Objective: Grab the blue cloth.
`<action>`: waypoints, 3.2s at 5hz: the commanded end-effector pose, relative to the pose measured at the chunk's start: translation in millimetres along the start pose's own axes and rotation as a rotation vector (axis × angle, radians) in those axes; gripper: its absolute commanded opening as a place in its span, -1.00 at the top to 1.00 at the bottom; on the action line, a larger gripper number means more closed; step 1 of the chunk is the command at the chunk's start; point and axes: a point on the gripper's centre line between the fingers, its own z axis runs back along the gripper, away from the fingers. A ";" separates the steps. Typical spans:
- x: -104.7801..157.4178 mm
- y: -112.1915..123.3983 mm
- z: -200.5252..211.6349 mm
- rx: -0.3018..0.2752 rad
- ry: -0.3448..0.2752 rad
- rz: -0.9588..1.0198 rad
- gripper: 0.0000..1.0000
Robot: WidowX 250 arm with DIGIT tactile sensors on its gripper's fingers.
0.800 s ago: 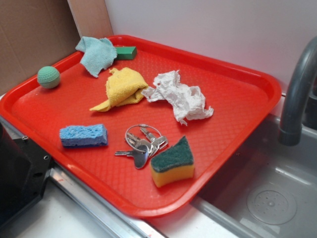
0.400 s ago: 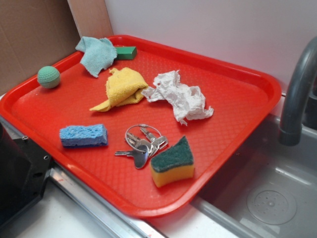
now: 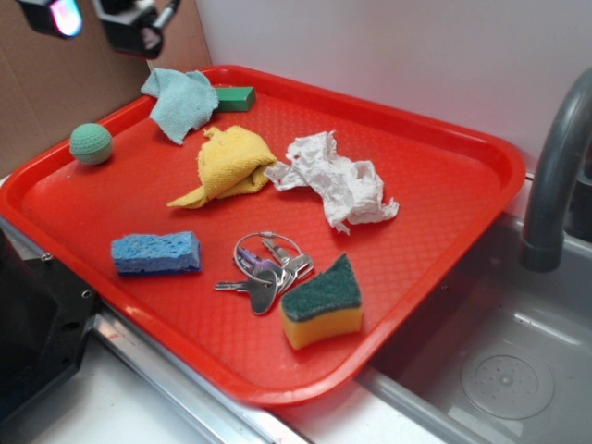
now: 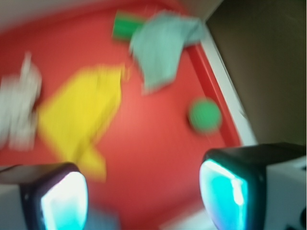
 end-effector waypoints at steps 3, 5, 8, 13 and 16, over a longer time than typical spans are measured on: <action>78.1 18.0 -100.9 -0.019 -0.163 0.234 -1.00; 98.9 6.0 -122.5 -0.106 -0.148 0.112 1.00; 61.8 0.2 -31.1 -0.138 -0.136 0.008 1.00; -52.6 -20.6 79.5 -0.220 0.010 -0.375 1.00; -52.6 -24.1 82.2 -0.132 -0.035 -0.345 1.00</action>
